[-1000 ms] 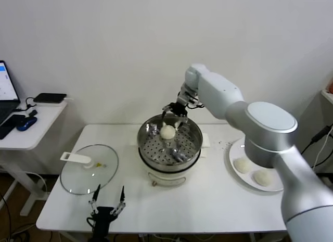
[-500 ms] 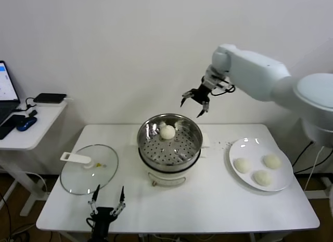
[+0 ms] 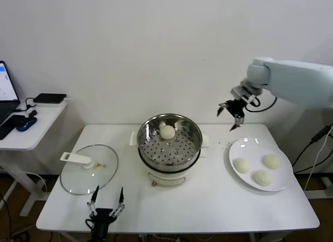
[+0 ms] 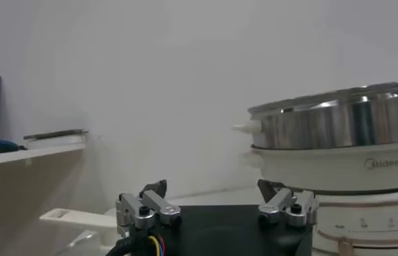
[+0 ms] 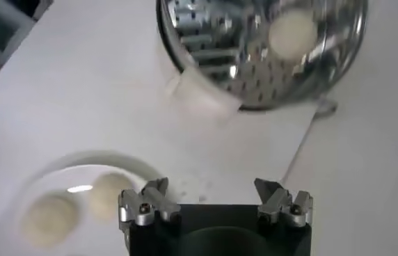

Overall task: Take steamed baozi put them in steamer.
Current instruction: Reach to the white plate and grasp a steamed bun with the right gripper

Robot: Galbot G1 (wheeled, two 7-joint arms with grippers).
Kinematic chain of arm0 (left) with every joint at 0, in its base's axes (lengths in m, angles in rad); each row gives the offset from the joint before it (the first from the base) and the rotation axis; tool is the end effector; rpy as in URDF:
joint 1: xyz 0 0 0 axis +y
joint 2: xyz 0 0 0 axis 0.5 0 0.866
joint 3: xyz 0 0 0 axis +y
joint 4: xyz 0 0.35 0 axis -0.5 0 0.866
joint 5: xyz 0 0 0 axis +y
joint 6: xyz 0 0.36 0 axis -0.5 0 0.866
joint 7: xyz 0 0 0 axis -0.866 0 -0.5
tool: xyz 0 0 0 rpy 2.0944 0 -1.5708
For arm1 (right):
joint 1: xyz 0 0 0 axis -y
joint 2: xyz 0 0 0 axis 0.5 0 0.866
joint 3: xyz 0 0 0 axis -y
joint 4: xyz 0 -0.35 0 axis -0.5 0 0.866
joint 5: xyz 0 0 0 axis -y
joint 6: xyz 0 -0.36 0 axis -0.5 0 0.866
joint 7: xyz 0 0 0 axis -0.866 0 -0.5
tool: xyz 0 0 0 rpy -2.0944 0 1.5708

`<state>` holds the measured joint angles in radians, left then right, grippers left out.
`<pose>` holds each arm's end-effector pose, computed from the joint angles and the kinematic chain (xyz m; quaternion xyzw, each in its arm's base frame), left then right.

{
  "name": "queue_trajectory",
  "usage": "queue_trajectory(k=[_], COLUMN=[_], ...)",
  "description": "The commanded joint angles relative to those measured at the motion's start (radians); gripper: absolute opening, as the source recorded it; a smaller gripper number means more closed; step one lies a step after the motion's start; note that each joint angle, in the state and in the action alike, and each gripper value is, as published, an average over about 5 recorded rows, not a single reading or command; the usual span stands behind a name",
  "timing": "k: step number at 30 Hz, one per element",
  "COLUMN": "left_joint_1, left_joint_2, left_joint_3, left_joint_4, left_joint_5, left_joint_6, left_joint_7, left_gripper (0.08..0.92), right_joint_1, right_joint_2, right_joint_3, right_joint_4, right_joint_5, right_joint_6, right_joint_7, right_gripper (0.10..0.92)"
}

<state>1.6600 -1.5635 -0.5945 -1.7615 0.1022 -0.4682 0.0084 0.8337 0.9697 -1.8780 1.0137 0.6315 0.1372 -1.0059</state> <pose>0.1265 0.0271 -0.4331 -0.0002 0.9973 0.0701 0.0211 0.6042 -0.1357 -0.0433 0.5463 -0.4920 0.5831 0.3456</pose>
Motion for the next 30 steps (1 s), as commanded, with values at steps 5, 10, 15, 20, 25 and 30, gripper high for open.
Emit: queue_trajectory(k=[5, 10, 15, 20, 25, 30], left_joint_1=[0.011, 0.019, 0.03, 0.037, 0.041, 0.04], left_joint_2=[0.003, 0.003, 0.002, 0.0, -0.003, -0.004], left_joint_3=[-0.016, -0.024, -0.029, -0.031, -0.032, -0.035], left_joint_4=[0.017, 0.015, 0.011, 0.005, 0.006, 0.01], left_joint_5=[0.02, 0.022, 0.031, 0.038, 0.04, 0.041], left_joint_6=[-0.005, -0.004, -0.004, -0.003, -0.004, -0.005], left_joint_7=[-0.002, -0.002, -0.002, -0.002, -0.002, -0.002], left_gripper=[0.823, 0.823, 0.823, 0.823, 0.823, 0.823], right_joint_1=[-0.251, -0.39, -0.478, -0.515, -0.537, -0.557], right_joint_2=[-0.142, -0.147, -0.129, -0.102, -0.086, -0.08], right_joint_3=[0.174, 0.308, 0.393, 0.429, 0.45, 0.47], right_joint_4=[0.013, -0.051, -0.123, -0.175, -0.209, -0.224], right_joint_5=[-0.06, -0.121, -0.193, -0.225, -0.244, -0.252], right_joint_6=[-0.323, -0.298, -0.261, -0.237, -0.221, -0.211], right_joint_7=[0.01, -0.007, -0.017, -0.025, -0.036, -0.044], right_gripper=[0.823, 0.823, 0.823, 0.823, 0.823, 0.823])
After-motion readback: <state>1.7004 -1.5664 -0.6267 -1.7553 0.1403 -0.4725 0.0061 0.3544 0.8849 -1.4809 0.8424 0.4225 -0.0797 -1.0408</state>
